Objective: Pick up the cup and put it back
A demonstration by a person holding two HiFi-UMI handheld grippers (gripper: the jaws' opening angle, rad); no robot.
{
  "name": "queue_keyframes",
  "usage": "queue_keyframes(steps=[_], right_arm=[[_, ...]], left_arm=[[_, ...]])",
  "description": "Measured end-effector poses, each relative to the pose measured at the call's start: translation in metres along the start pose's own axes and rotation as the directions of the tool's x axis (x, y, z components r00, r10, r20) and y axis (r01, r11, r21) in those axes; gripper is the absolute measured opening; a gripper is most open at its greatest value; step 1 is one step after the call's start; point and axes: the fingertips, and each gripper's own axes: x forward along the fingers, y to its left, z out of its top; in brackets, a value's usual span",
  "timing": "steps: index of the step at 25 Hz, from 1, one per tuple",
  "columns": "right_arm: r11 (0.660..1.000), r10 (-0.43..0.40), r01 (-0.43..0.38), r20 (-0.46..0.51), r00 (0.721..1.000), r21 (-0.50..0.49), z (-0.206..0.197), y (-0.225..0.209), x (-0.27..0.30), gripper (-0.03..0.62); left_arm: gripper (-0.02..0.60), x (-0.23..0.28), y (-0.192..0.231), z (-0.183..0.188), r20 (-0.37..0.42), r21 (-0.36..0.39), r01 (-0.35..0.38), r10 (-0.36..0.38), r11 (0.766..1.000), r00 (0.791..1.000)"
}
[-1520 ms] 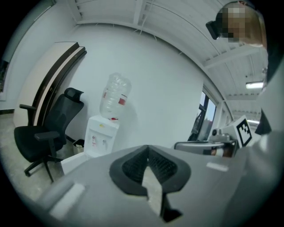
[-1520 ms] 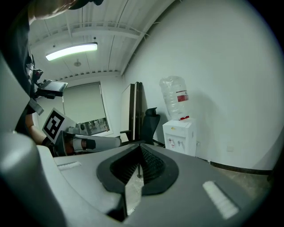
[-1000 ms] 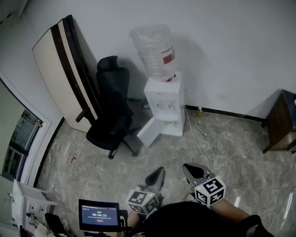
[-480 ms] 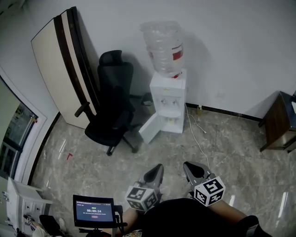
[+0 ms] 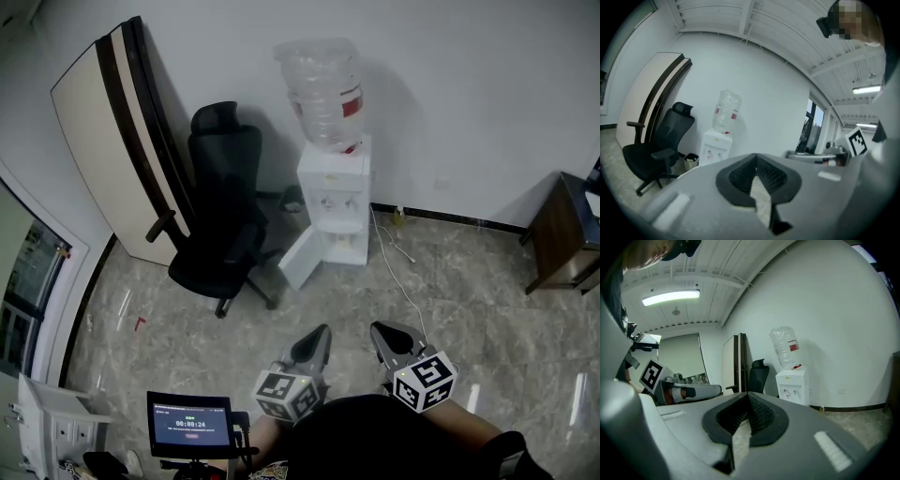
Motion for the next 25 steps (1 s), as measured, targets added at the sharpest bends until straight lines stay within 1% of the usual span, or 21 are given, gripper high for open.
queue_keyframes(steps=[6,8,12,20,25], right_arm=[[1.0,-0.003,0.003,0.001,1.0,0.012,0.001,-0.006,-0.004,0.008],[1.0,0.0,0.0,0.004,1.0,0.005,0.005,-0.007,-0.007,0.008],[1.0,-0.004,0.004,0.017,1.0,-0.017,0.008,-0.008,-0.007,0.008],[0.999,0.027,-0.027,-0.006,1.0,-0.02,0.004,-0.001,-0.002,0.006],[0.999,0.028,-0.028,-0.01,1.0,-0.027,0.005,0.0,-0.003,0.006]], left_arm=[[0.005,0.001,-0.012,0.007,-0.024,0.014,-0.017,0.017,1.0,1.0],[0.005,0.003,-0.014,0.006,-0.017,0.01,-0.017,0.018,1.0,1.0],[0.005,0.009,-0.008,0.0,0.009,0.008,0.005,-0.005,1.0,1.0],[0.005,0.004,-0.004,-0.003,0.011,-0.016,-0.011,0.011,1.0,1.0],[0.005,0.004,-0.006,-0.003,0.011,-0.018,-0.011,0.011,1.0,1.0]])
